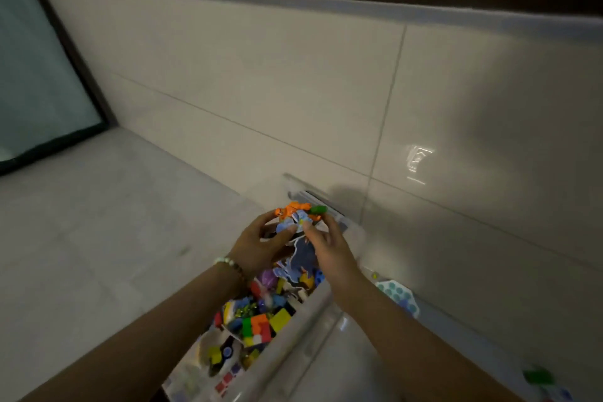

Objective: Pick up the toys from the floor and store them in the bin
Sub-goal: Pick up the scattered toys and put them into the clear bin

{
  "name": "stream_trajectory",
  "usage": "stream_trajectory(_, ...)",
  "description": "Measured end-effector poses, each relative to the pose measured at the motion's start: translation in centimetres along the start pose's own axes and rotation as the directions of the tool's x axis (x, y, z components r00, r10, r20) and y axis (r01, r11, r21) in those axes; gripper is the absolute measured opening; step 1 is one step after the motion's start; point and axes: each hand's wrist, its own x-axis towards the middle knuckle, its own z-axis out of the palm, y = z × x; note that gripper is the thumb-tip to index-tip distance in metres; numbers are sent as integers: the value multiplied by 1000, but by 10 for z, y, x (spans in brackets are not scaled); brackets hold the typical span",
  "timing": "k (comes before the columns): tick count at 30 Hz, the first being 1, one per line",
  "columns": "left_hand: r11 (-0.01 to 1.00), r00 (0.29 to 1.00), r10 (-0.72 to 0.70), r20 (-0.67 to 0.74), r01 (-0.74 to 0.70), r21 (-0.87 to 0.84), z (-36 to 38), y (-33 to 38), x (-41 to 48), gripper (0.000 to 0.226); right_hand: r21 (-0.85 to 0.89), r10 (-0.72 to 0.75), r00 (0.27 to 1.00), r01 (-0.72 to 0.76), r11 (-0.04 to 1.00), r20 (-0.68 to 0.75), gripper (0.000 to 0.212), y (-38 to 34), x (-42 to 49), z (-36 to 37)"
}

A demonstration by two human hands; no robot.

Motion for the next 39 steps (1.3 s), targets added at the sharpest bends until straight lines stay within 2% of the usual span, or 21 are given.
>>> stream_trajectory(3, 998, 998, -43, -40, 44, 41, -31, -18, 4, 49, -74, 65, 996, -60, 995, 66, 39, 14, 12, 24)
stream_trajectory(5, 987, 993, -107, -54, 112, 116, -43, -32, 8, 49, -177, 106, 990, -89, 980, 90, 53, 21, 17, 25)
stream_trajectory(8, 887, 980, -182, -79, 198, 417, -55, -52, 15, 68, -399, 63, 996, -33, 916, 63, 65, 22, 23, 8)
stream_trajectory(10, 800, 992, -101, -79, 128, 586, -58, -54, 19, 69, -457, 11, 997, 24, 889, 74, 59, 17, 22, -9)
stream_trajectory(15, 808, 999, 34, 14, -36, 588, -19, -38, 22, 64, -456, -31, 999, 21, 890, -16, 42, 7, 12, -78)
stream_trajectory(20, 846, 965, 181, 191, -252, 470, 59, -32, 21, 44, -425, -28, 989, -37, 904, -146, 37, 14, -16, -159)
stream_trajectory(22, 862, 958, 192, 212, -268, 431, 92, -41, 23, 39, -436, 11, 983, -92, 895, -185, 40, 26, -30, -189)
stream_trajectory(25, 857, 955, 114, 274, -235, 460, 133, -75, 26, 34, -447, 68, 972, -164, 879, -224, 45, 54, -49, -227)
stream_trajectory(27, 809, 947, 27, 320, -209, 550, 149, -109, 29, 35, -438, 108, 963, -210, 874, -245, 46, 78, -60, -248)
stream_trajectory(29, 702, 944, -51, 325, -197, 684, 152, -145, 32, 38, -402, 165, 950, -265, 876, -265, 45, 104, -70, -263)
stream_trajectory(32, 542, 958, -154, 243, -124, 832, 130, -194, 30, 41, -360, 250, 931, -337, 870, -267, 39, 144, -82, -273)
stream_trajectory(35, 454, 952, -237, 194, -68, 888, 96, -230, 22, 49, -321, 309, 918, -379, 868, -247, 36, 179, -89, -269)
stream_trajectory(39, 368, 937, -275, 216, -105, 924, 63, -261, 10, 54, -303, 320, 915, -387, 871, -247, 32, 206, -90, -257)
